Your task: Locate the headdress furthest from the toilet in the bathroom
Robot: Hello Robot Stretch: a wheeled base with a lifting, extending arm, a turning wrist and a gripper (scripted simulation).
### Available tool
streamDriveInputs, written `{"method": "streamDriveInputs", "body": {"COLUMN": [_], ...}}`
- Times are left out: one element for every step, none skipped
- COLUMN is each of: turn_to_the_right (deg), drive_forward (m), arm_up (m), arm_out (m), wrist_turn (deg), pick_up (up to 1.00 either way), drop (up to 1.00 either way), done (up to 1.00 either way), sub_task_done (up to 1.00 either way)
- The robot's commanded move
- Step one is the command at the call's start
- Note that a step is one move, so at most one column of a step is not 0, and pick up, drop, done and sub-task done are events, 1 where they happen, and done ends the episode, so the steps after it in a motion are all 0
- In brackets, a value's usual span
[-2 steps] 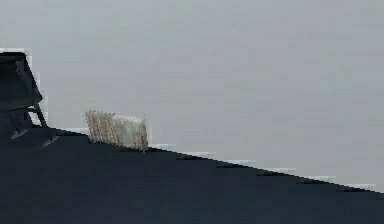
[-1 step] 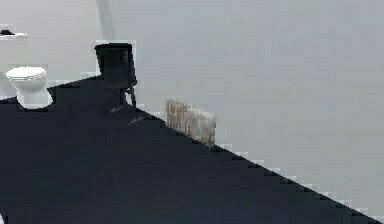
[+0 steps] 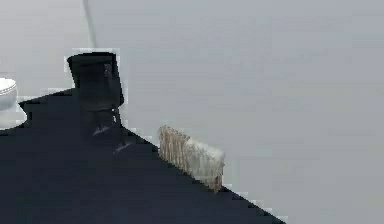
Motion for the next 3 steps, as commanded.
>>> {"method": "streamDriveInputs", "body": {"turn_to_the_right": [-45.0, -3.0, -3.0], "drive_forward": [0.0, 0.0, 0.0], "arm_up": [0.0, 0.0, 0.0], "arm_out": [0.0, 0.0, 0.0], "wrist_turn": [0.0, 0.0, 0.0], "pick_up": [0.0, 0.0, 0.0], "drop": [0.0, 0.0, 0.0], "done": [0.0, 0.0, 0.0], "sub_task_done": [0.0, 0.0, 0.0]}}
